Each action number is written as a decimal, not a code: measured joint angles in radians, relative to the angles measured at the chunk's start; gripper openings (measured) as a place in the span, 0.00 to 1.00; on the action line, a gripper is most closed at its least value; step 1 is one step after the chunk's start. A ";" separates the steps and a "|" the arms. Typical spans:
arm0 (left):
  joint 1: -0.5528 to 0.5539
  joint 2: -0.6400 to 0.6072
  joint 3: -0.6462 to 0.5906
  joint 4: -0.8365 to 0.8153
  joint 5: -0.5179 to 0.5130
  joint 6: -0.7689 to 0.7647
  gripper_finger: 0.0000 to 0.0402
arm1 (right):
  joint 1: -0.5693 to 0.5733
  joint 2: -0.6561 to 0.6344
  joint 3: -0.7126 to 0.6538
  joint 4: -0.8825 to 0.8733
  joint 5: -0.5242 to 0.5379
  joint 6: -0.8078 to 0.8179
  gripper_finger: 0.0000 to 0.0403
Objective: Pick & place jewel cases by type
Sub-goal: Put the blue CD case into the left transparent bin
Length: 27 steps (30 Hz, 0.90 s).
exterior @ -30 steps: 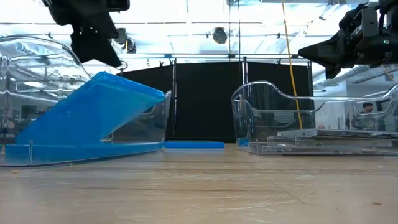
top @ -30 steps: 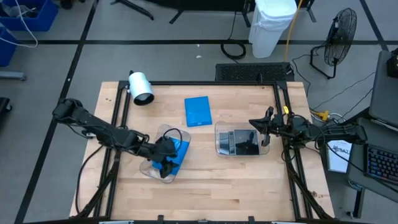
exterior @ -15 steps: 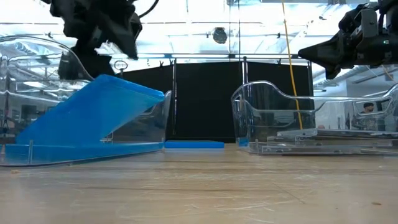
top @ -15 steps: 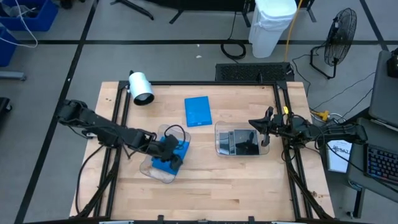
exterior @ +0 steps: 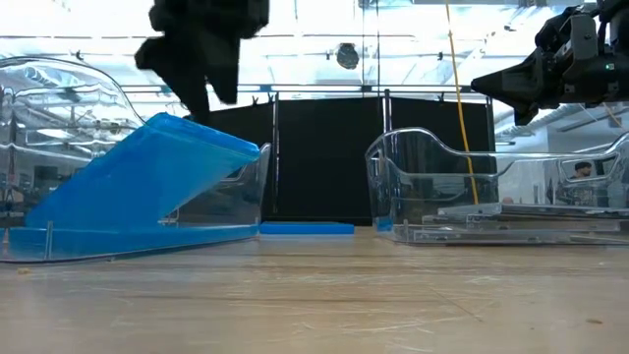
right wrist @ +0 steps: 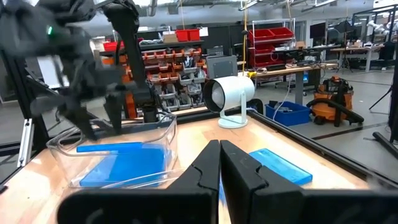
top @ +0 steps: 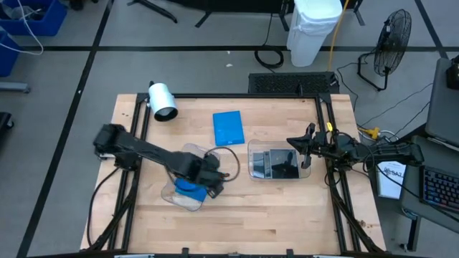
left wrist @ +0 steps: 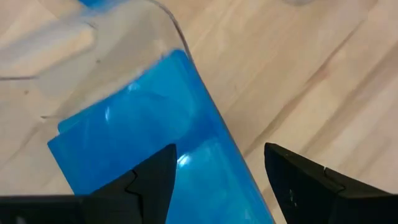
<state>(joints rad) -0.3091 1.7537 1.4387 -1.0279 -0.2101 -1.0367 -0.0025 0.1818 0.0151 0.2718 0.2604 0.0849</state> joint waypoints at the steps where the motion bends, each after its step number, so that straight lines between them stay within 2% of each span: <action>1: 0.001 0.036 0.025 -0.021 0.013 0.000 0.61 | 0.000 0.000 0.000 0.000 0.000 0.000 0.01; 6: 0.008 0.188 0.137 -0.094 0.061 -0.005 0.61 | 0.000 0.000 0.000 0.000 0.000 0.000 0.01; 10: 0.006 0.256 0.194 -0.215 0.038 -0.021 0.61 | 0.000 0.000 0.000 0.000 0.000 0.000 0.01; 18: 0.006 0.269 0.208 -0.450 0.035 -0.118 0.61 | 0.000 0.000 0.000 0.000 0.000 0.000 0.01; 24: 0.018 0.269 0.208 -0.487 0.112 -0.114 0.61 | 0.000 0.000 0.000 0.000 0.000 0.000 0.01; 27: 0.022 0.268 0.208 -0.489 0.131 -0.104 0.57 | 0.000 0.000 0.000 0.000 0.000 0.000 0.01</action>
<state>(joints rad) -0.2867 2.0220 1.6466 -1.5173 -0.0795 -1.1404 -0.0028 0.1818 0.0150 0.2718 0.2604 0.0852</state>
